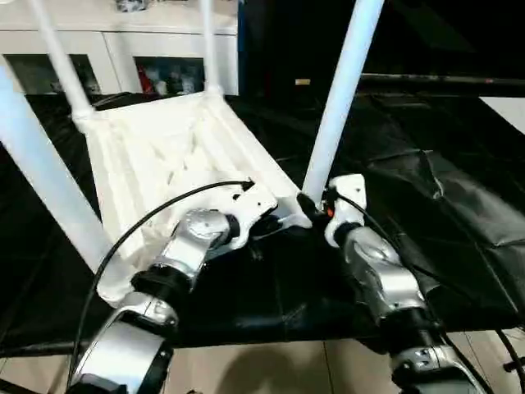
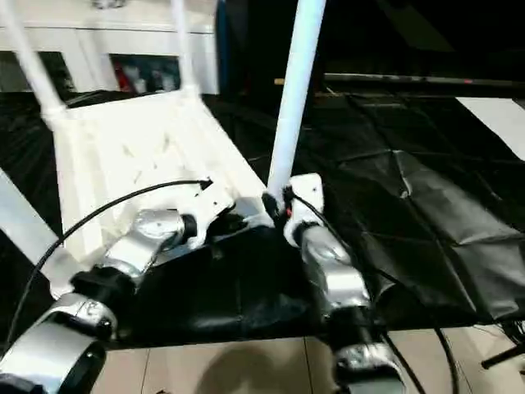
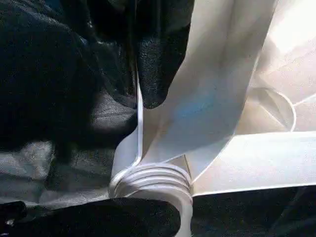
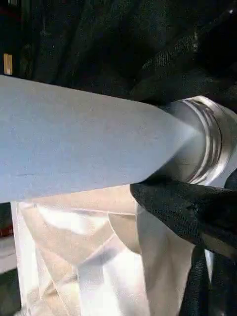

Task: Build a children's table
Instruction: Rotate leg to tighten

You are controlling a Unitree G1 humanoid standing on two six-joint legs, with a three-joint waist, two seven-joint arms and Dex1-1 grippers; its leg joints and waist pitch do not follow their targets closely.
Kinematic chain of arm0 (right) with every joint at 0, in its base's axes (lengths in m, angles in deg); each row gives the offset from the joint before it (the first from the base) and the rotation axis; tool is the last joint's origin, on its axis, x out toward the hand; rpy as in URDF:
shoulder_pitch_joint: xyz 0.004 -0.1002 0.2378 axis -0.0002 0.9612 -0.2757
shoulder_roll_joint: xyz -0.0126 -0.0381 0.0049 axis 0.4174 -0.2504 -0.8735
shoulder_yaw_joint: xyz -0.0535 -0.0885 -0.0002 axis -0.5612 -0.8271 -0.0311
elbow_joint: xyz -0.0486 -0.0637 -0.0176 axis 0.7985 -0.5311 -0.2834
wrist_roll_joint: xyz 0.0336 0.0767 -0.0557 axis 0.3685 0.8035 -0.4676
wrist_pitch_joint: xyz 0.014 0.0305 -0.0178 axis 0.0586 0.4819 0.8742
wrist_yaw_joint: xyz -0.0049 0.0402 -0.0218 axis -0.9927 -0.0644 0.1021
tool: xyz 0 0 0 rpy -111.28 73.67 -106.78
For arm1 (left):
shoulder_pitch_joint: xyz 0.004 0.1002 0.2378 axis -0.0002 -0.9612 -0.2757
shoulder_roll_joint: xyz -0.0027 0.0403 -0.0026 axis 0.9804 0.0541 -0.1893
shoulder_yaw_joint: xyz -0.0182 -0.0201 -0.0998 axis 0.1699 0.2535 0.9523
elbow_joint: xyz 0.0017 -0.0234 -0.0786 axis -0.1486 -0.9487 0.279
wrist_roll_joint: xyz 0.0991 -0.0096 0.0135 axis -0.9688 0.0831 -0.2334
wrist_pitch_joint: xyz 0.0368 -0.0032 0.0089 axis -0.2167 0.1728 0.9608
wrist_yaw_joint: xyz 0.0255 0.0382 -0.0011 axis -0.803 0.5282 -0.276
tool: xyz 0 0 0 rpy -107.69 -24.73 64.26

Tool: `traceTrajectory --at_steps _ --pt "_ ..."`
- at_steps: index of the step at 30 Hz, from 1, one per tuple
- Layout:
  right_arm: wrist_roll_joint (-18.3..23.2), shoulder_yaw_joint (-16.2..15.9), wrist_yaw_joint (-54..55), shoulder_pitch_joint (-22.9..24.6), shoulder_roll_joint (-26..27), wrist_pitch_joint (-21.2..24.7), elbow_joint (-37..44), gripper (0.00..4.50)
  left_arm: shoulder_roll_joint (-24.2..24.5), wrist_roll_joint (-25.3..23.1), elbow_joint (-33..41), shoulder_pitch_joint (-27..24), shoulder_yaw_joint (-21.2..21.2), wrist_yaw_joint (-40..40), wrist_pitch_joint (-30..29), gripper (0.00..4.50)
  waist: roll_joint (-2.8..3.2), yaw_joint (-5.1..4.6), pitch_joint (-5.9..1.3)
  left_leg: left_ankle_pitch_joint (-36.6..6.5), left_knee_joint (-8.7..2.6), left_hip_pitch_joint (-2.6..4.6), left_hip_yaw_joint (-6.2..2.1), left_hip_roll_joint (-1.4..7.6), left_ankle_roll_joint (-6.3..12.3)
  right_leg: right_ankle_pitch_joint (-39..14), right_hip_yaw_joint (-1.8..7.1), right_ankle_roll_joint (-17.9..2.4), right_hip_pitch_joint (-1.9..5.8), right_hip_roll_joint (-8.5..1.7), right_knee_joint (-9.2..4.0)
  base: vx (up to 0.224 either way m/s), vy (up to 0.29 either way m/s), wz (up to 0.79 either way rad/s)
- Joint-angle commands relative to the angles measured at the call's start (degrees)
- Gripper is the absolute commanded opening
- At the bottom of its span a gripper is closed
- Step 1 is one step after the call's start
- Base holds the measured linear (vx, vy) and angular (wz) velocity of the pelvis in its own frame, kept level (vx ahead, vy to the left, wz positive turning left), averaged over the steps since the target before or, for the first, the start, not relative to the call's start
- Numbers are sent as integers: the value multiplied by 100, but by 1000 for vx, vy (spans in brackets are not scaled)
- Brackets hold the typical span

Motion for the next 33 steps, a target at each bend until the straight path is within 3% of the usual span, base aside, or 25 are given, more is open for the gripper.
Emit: traceTrajectory --at_steps 1,4,10,12,16,21,24,25,33 --pt "84 -240 -266 -42 227 63 -108 196 -301 127 -98 -65 -93 -83 161 0 -63 21 -307 -1597 -364 50 -105 173 114 -1400 182 -992 198 -263 -460 0 0 0" --pt "315 -229 -801 51 99 -38 93 266 -137 253 6 -109 -35 -378 276 0 -73 23 -298 -1619 -367 48 -103 175 171 -1556 176 -981 201 -270 -480 0 0 0" --pt "381 -515 -1866 177 -465 14 389 307 127 491 172 -209 7 -1046 396 0 -68 38 -295 -1544 -358 37 -99 189 255 -1398 174 -1062 214 -265 -456 0 0 0" --pt "399 -572 -2102 217 -589 46 475 307 173 527 201 -230 18 -1143 379 0 -72 44 -292 -1576 -361 41 -100 197 269 -1454 173 -1073 213 -270 -461 0 0 0" --pt "687 -655 -3292 404 -1304 351 1021 307 594 841 594 -463 8 -2249 373 0 -73 60 -282 -1625 -367 34 -103 212 320 -1562 182 -1059 219 -274 -464 0 0 0" --pt "650 -832 -3942 414 -1738 401 1132 307 968 1031 959 -691 -56 -2982 159 0 -51 108 -287 -1601 -370 69 -90 245 250 -1429 181 -1202 180 -268 -432 0 0 0" --pt "638 -877 -4067 410 -1803 365 1092 307 1003 1027 938 -720 -4 -2972 181 0 -72 145 -284 -1603 -365 79 -74 245 225 -1387 185 -1221 173 -269 -430 0 0 0" --pt "654 -881 -4093 408 -1802 372 1083 282 1024 1022 937 -737 -1 -2991 193 0 -74 160 -278 -1612 -370 64 -79 236 203 -1467 187 -1182 181 -280 -431 0 0 0" --pt "632 -980 -4235 386 -1852 384 1069 226 1057 1047 1010 -772 70 -2952 156 0 -101 152 -288 -1485 -359 56 -82 228 213 -1470 186 -1114 186 -281 -425 0 0 0"
